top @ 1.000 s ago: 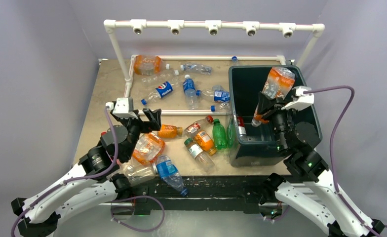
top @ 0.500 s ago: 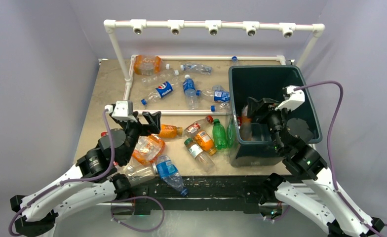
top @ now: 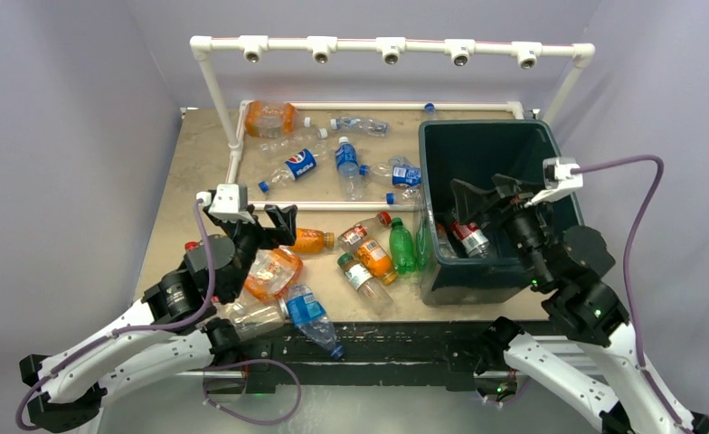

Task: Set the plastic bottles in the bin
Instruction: Place the plastic bottle in the trash bin, then pick up the plastic bottle at the center of the board.

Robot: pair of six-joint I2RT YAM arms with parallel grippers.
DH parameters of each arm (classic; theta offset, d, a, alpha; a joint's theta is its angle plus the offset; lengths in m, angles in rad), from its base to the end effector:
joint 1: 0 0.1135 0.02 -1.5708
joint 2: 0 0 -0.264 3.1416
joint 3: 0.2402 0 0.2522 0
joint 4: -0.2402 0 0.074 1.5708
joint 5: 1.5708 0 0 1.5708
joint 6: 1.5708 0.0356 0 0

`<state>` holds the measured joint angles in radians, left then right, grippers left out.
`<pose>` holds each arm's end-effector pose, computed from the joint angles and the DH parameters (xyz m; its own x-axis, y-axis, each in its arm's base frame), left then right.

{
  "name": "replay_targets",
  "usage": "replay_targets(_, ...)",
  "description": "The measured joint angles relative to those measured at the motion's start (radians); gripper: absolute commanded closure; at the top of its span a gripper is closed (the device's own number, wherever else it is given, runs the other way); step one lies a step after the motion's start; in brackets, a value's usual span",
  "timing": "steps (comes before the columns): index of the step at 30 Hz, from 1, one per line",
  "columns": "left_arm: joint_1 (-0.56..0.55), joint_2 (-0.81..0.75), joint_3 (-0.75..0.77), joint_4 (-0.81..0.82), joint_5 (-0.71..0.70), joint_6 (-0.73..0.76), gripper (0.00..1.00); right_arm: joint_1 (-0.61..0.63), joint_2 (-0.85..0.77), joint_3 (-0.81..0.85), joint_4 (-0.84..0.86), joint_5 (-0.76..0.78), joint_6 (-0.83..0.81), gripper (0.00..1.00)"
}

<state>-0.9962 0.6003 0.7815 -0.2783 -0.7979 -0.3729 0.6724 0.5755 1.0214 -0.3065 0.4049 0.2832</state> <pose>0.0924 -0.0958 0.3562 -0.1215 -0.2804 -0.9522 0.1660 0.9400 -0.2980 0.0865 0.0509 0.4318 0.0297 0.3519 -0.9356 -0.2870 0.8995 0.3293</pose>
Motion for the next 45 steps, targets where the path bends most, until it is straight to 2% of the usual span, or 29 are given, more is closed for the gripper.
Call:
replay_targets(10,0.000,0.069,0.000,-0.003,-0.006,0.000,0.08,0.000,-0.120,-0.016,0.144,-0.483,-0.024,0.01)
replay_targets(16,0.000,0.168,0.002,-0.034,0.002,-0.004,0.10,0.000,-0.119,-0.052,0.166,-0.652,-0.042,0.01)
replay_targets(20,0.000,0.297,0.037,-0.084,0.035,-0.054,0.13,0.000,-0.138,-0.093,0.166,-0.691,-0.042,0.01)
replay_targets(26,0.000,0.416,0.044,-0.142,0.109,-0.253,0.13,0.000,-0.178,-0.104,0.174,-0.696,-0.042,0.01)
replay_targets(31,-0.014,0.424,-0.031,-0.106,0.204,-0.475,0.13,0.000,-0.212,-0.134,0.177,-0.692,-0.041,0.01)
replay_targets(35,-0.081,0.499,-0.090,-0.060,0.253,-0.644,0.13,0.000,-0.221,-0.152,0.176,-0.685,-0.040,0.01)
replay_targets(39,-0.131,0.605,-0.094,-0.040,0.268,-0.800,0.13,0.000,-0.224,-0.158,0.173,-0.684,-0.037,0.01)
replay_targets(45,-0.151,0.650,-0.105,-0.016,0.262,-0.996,0.13,0.000,-0.238,-0.158,0.164,-0.667,-0.034,0.01)
